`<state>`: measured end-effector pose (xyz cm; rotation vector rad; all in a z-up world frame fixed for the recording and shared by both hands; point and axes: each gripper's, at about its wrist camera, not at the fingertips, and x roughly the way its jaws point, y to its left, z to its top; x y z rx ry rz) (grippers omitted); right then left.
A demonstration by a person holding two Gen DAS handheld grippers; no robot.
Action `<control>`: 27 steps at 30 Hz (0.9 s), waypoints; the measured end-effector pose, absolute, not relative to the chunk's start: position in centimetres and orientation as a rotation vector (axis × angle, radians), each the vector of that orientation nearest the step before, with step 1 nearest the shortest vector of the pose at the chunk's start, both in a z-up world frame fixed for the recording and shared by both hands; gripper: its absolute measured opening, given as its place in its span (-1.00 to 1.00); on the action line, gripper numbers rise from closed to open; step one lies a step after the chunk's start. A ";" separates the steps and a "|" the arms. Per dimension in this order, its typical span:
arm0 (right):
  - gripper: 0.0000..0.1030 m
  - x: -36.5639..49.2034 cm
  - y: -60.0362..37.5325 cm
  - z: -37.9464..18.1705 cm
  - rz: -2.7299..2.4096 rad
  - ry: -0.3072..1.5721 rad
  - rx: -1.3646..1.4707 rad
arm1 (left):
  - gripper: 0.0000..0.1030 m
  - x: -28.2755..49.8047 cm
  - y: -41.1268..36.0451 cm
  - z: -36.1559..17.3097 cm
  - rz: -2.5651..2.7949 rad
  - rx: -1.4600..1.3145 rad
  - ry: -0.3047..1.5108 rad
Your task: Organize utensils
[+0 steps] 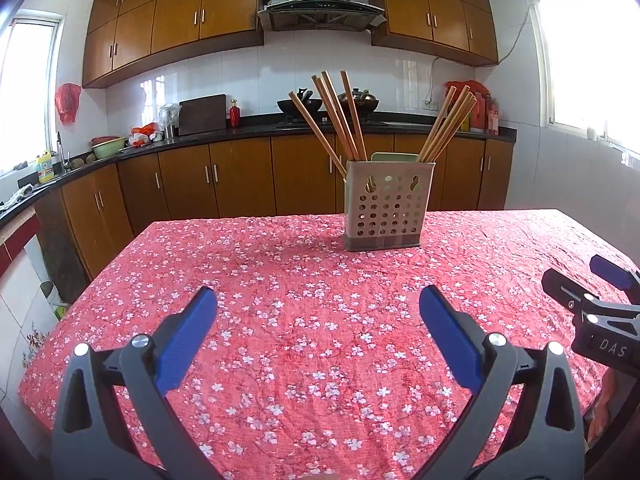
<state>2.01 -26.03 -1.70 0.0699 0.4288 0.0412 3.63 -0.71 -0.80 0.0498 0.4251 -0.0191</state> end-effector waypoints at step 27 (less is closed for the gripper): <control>0.97 2.0 -26.0 -1.6 0.042 0.430 0.070 | 0.92 3.7 -0.8 -0.8 -0.023 0.048 0.426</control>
